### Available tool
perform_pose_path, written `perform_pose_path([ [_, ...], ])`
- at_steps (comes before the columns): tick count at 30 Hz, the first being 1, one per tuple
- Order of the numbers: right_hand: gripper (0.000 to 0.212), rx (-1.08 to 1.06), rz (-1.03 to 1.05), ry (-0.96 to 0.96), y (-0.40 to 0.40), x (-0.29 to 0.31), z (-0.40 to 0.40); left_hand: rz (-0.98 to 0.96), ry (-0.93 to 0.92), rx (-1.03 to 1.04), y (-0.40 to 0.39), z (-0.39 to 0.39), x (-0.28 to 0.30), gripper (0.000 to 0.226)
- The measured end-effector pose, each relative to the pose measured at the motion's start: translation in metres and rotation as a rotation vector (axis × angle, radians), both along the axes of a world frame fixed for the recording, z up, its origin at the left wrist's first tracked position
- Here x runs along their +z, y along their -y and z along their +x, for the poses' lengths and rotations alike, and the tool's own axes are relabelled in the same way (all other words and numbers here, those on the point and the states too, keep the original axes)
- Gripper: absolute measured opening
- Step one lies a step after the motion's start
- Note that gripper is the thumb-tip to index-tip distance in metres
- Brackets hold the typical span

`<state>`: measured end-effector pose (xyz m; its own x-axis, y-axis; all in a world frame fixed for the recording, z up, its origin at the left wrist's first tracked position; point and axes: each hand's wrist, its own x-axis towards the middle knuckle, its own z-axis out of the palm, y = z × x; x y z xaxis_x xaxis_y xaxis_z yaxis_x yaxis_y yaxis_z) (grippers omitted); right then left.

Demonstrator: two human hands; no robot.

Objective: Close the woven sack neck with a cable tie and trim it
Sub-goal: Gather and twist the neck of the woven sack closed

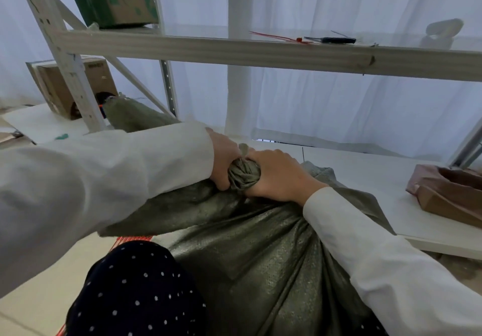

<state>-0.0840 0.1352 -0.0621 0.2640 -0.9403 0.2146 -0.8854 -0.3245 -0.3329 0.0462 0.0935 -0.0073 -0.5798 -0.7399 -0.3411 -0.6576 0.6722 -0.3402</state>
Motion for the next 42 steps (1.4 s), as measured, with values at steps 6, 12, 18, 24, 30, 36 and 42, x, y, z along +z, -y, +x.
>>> perform_pose_path([
  [6,0.028,-0.032,0.091,0.223,0.01,-0.001,-0.007,-0.547,-0.611,-0.363,-0.049,0.024,-0.033,0.081],
  [12,0.023,0.054,0.187,0.437,0.017,-0.001,-0.02,-0.766,-0.403,-0.434,-0.027,0.027,-0.072,0.1],
  [18,0.026,0.05,0.325,0.605,0.02,0.001,-0.024,-0.787,-0.367,-0.508,0.01,0.017,-0.057,0.108],
  [24,0.026,0.048,0.35,0.595,0.021,0.003,-0.02,-0.578,-0.44,-0.63,0.027,0.016,-0.043,0.072],
  [30,0.018,0.043,0.336,0.622,0.016,0.008,-0.021,-0.708,-0.287,-0.773,0.036,0.031,-0.016,0.073],
  [36,0.011,0.013,0.43,0.789,0.019,0.002,-0.027,-0.677,-0.863,-0.137,0.052,0.071,-0.02,0.083],
  [42,0.021,-0.018,0.449,0.959,0.017,0.003,-0.027,0.455,-1.712,1.279,0.049,0.065,-0.049,0.083],
])
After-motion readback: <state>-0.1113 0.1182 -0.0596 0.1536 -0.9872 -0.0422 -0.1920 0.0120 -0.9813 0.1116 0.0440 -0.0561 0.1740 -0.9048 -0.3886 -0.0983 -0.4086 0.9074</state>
